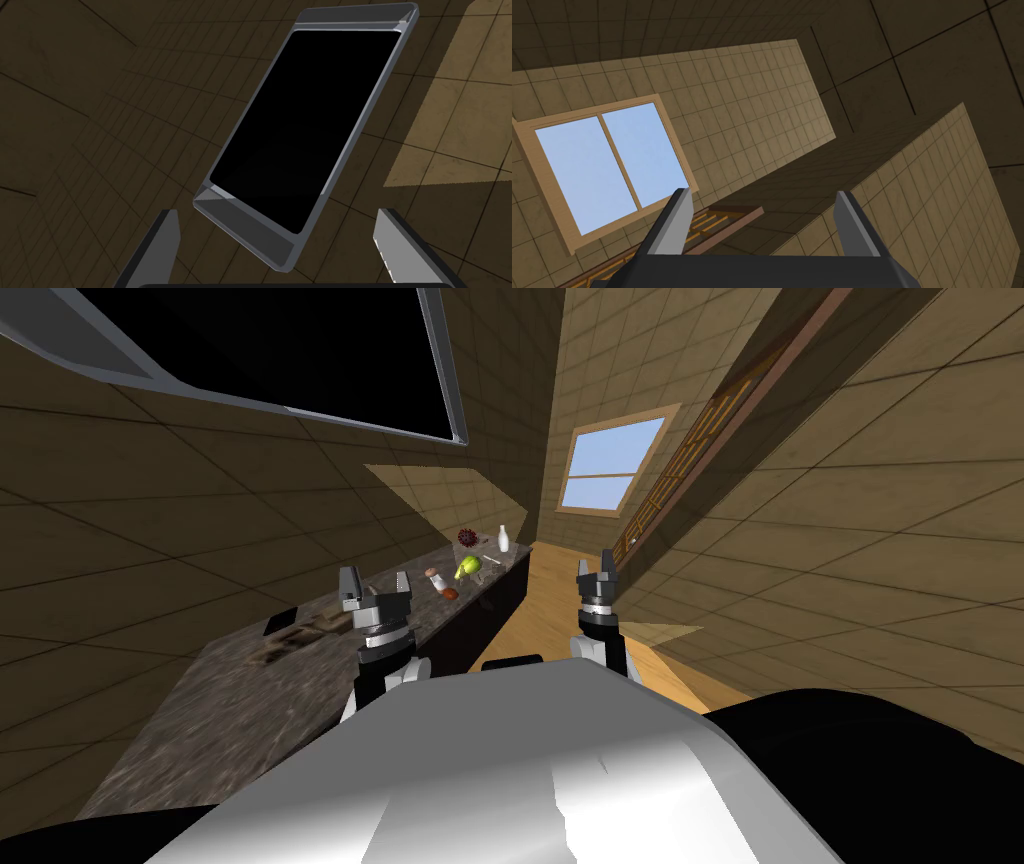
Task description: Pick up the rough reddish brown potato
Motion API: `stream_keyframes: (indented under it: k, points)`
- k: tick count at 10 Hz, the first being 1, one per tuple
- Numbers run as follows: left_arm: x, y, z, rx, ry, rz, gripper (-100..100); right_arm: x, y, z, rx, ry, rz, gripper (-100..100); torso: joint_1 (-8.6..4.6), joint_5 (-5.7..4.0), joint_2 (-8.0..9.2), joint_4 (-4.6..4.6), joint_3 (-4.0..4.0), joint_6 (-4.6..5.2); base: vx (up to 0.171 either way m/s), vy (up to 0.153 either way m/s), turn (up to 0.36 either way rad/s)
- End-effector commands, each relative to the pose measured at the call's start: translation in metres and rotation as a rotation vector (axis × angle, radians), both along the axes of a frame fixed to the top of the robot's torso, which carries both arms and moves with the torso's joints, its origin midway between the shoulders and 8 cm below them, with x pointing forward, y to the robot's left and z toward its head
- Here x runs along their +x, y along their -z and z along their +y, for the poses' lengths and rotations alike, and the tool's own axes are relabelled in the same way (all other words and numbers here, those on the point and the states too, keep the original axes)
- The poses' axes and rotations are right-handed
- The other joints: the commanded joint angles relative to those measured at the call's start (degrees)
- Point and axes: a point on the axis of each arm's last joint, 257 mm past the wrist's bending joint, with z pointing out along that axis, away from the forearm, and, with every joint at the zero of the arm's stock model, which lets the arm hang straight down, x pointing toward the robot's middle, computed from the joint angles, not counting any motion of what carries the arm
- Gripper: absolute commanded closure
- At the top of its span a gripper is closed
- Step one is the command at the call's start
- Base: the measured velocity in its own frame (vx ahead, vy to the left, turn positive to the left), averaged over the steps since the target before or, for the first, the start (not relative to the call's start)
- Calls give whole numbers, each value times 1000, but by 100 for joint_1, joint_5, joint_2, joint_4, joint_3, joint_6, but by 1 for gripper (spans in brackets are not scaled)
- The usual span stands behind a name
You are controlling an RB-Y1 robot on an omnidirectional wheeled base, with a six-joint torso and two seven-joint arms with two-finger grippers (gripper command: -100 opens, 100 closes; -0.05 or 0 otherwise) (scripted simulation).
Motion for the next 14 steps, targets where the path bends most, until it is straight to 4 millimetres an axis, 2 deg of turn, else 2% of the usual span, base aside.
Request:
stream_keyframes:
  k: [1, 9, 14]
  points:
    - [5, -1, -5, 20, 22, 19, -100, 0, 0, 0, 0, 0, 0, 0, 0, 0, 0, 0, 0, 0, -43, 34, -88]
    - [27, 8, -10, 6, 58, 141, -100, 0, 0, 0, 0, 0, 0, 0, 25, 6, 28, 6, 16, 0, -65, 60, -87]
    - [40, 23, -10, -8, 68, 240, -100, 0, 0, 0, 0, 0, 0, 0, 21, 5, 11, 3, 7, 0, -37, 53, -83]
